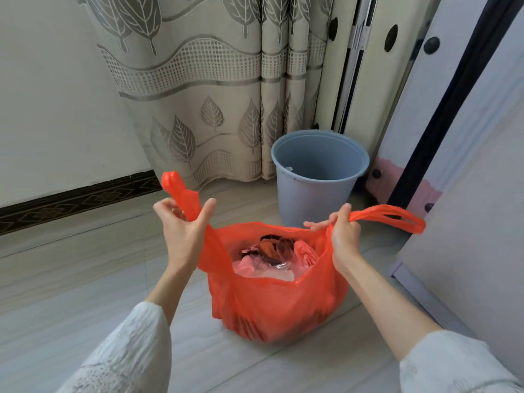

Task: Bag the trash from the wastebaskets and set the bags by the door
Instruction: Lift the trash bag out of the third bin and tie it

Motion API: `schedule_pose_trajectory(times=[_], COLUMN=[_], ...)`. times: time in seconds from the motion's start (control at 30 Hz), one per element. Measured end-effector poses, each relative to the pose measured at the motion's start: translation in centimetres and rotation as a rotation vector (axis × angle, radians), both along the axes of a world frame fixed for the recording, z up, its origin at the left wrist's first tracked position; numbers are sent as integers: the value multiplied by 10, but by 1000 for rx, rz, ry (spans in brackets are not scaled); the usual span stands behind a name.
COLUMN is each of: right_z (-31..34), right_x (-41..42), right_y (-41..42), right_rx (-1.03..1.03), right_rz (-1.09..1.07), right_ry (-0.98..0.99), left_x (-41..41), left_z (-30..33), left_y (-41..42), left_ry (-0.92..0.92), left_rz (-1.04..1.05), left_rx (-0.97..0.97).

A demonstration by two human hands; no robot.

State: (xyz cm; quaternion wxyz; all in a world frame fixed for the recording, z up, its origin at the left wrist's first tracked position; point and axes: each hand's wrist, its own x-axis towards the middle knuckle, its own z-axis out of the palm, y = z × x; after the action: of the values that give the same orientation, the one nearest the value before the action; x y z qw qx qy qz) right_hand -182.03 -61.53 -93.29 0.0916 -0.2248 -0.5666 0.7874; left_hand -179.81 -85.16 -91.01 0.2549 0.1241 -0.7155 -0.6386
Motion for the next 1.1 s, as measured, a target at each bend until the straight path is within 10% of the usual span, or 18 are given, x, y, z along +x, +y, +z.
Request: schedule_pose_trajectory(times=[0.3, 1.1], right_z=[0, -13], right_x=[-5, 4], right_y=[-1, 1], right_rx=[-126, 183], right_rz=[-110, 297], right_ry=[-163, -107], left_x=[28, -19], left_z=[-47, -34], left_y=[10, 44], left_ry=[-235, -307], left_rz=[-399, -303], left_rx=[-24, 459])
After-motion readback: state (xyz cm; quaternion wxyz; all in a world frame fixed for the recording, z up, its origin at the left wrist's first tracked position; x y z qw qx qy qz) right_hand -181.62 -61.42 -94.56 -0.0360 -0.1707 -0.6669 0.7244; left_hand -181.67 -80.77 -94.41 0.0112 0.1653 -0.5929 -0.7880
